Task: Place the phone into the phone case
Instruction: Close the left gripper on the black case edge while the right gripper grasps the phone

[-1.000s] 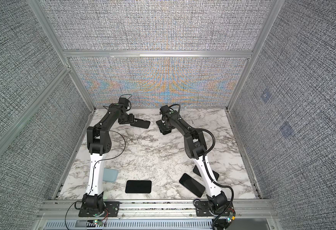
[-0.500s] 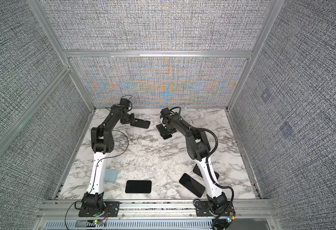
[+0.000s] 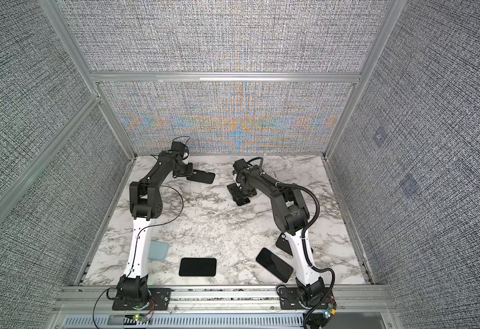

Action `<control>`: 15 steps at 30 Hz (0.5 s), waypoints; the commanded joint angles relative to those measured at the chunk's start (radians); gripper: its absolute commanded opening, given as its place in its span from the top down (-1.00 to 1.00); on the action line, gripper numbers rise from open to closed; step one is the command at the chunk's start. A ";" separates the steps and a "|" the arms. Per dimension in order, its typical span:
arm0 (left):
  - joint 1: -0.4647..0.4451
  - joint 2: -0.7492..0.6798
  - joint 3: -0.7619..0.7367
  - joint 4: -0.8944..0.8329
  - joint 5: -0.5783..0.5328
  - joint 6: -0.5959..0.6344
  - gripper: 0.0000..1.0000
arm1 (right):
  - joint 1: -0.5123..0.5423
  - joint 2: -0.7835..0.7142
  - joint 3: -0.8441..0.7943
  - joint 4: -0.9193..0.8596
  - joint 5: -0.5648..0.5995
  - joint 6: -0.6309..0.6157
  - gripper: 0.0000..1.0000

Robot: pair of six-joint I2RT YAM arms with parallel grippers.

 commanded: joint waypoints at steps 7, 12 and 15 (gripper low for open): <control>-0.007 -0.041 -0.061 -0.054 0.000 0.075 0.75 | -0.010 -0.066 -0.087 0.062 0.002 0.016 -0.23; -0.018 -0.083 -0.088 -0.093 -0.001 0.077 0.90 | -0.015 -0.095 -0.146 0.093 0.010 0.019 -0.23; -0.027 -0.127 -0.146 -0.100 0.013 0.085 0.96 | -0.020 -0.105 -0.175 0.110 0.013 0.021 -0.23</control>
